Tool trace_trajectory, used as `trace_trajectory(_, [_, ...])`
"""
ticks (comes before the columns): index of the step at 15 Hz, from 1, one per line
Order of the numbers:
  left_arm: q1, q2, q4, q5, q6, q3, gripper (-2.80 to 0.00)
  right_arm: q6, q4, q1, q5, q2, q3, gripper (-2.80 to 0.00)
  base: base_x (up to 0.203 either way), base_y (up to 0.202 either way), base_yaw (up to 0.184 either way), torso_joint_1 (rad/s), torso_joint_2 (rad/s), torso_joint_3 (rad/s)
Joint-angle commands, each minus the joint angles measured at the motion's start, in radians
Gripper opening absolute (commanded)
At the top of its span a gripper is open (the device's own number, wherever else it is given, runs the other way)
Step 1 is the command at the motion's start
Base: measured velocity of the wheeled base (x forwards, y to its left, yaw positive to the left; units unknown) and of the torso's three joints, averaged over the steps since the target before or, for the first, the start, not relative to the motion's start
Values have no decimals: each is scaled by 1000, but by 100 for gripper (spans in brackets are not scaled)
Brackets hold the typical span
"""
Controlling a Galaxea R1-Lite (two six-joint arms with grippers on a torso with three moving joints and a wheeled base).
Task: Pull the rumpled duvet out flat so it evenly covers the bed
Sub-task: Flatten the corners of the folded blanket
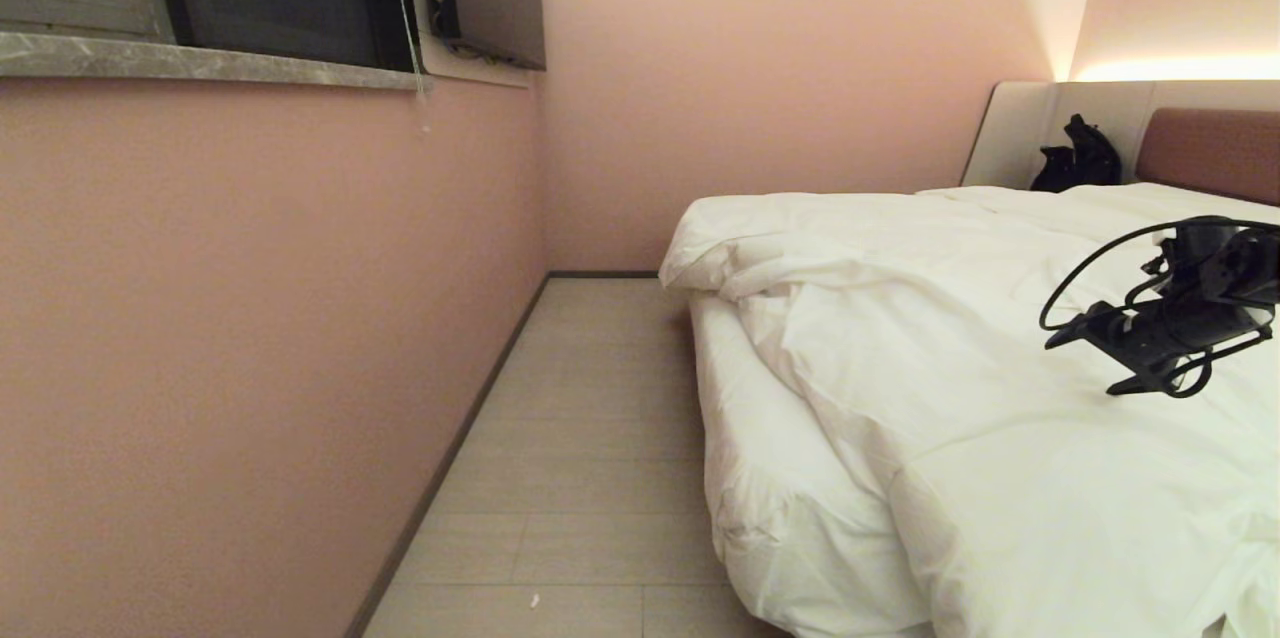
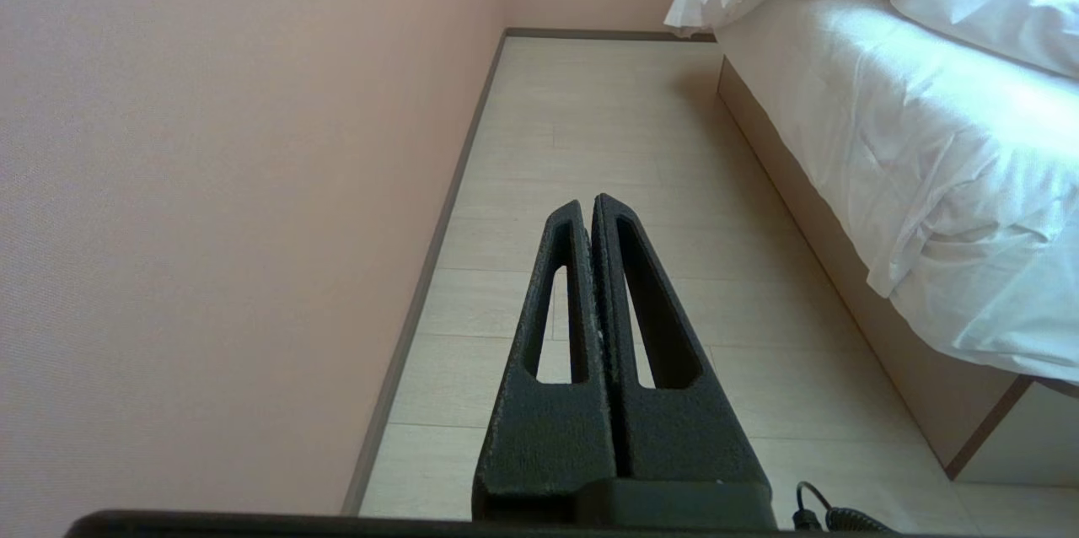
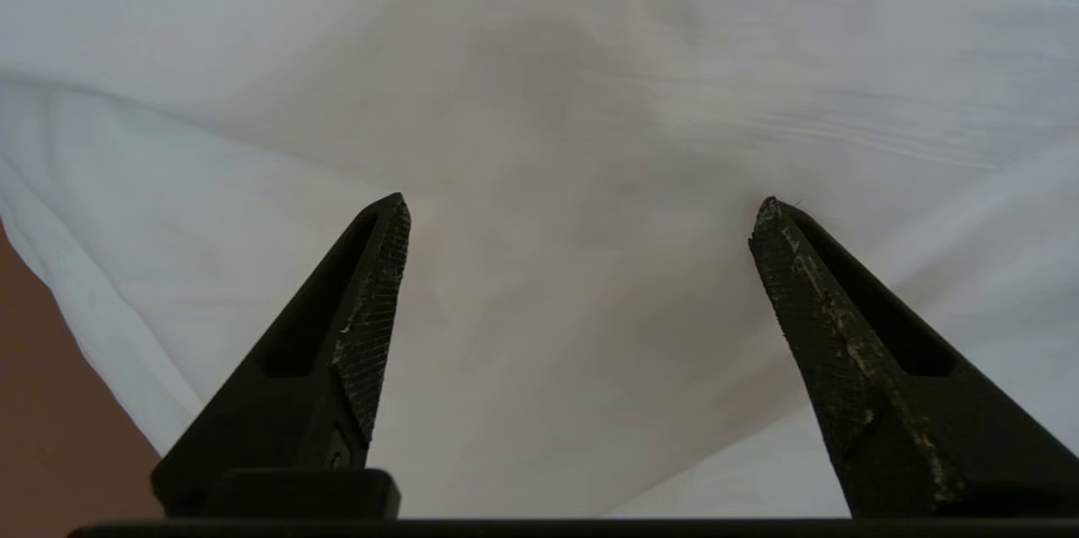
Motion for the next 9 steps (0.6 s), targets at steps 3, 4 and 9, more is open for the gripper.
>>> trace_trajectory(3, [0, 0, 0, 0, -1, 0, -280, 4, 40, -16, -27, -13, 4, 0, 0, 0, 0, 0, 0, 0])
trace_trajectory(4, [0, 0, 0, 0, -1, 0, -280, 4, 41, -16, -38, -10, 4, 0, 0, 0, 0, 0, 0, 0])
trace_trajectory(9, [0, 0, 0, 0, -1, 0, -280, -1, 31, -19, -149, 77, 0, 0, 0, 0, 0, 0, 0, 0])
